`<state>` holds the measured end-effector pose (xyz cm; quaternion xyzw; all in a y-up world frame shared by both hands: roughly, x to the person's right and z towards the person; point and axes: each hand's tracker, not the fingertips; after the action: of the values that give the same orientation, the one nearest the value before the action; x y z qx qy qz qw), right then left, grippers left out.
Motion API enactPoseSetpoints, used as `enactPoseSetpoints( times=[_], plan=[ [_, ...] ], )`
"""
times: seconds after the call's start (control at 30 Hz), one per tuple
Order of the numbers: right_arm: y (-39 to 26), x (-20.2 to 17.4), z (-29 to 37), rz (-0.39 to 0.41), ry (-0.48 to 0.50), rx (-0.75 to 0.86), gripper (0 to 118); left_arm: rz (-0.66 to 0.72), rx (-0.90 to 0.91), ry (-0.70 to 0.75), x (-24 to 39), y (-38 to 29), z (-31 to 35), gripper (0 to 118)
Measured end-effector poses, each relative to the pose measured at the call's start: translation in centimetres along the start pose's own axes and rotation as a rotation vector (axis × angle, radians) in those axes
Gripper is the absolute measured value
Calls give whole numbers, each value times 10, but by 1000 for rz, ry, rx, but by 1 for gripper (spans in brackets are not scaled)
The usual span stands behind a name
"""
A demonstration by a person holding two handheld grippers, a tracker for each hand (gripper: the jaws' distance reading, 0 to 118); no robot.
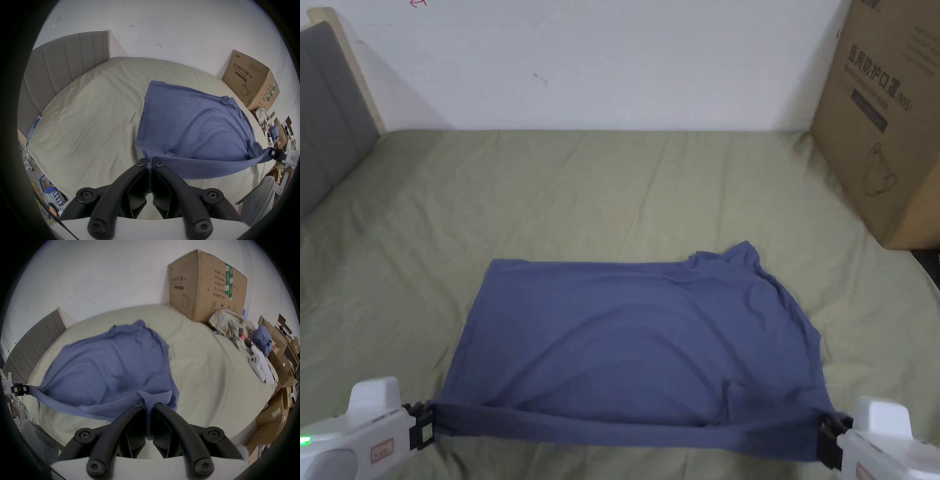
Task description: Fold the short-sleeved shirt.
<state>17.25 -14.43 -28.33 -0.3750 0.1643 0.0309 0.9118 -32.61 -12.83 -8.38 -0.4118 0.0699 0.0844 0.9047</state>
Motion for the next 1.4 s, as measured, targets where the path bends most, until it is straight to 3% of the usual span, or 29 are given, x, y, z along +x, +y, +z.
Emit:
enactPoseSetpoints(
  times=[0.23, 0.47, 0.7, 0.87, 0.9, 0.97, 1.0, 1.03, 1.13, 1.23, 1.4],
  plan=[
    [58, -3, -43, 3, -5, 41, 3, -7, 28, 12, -11, 58, -28, 2],
    [85, -10, -106, 24, -38, -42, 3, -56, -80, 43, -27, 94, -107, 2],
    [72, -6, -166, -7, -79, -194, 3, -53, -204, 82, -36, 94, -173, 2],
    [64, -7, -172, -11, -88, -201, 3, -25, -195, 80, -36, 92, -172, 3],
    [68, -7, -166, -12, -86, -200, 3, -22, -194, 74, -37, 94, -167, 5],
    [78, -10, -147, -20, -52, -137, 6, 4, -160, 72, -34, 99, -154, 31],
    [84, -11, -135, -13, -51, -95, 12, 24, -118, 55, -31, 103, -142, 50],
    [92, -13, -121, -5, -46, -53, 34, 29, -77, 38, -27, 106, -128, 73],
    [118, -32, -51, 9, -33, 106, 93, 43, 106, -5, 1, 117, -74, 92],
    [132, -45, 10, 34, -30, 272, 95, 12, 280, -26, 29, 122, -19, 92],
    [119, -57, 58, 94, -55, 469, 95, -61, 515, 27, 71, 109, 39, 92]
  ],
)
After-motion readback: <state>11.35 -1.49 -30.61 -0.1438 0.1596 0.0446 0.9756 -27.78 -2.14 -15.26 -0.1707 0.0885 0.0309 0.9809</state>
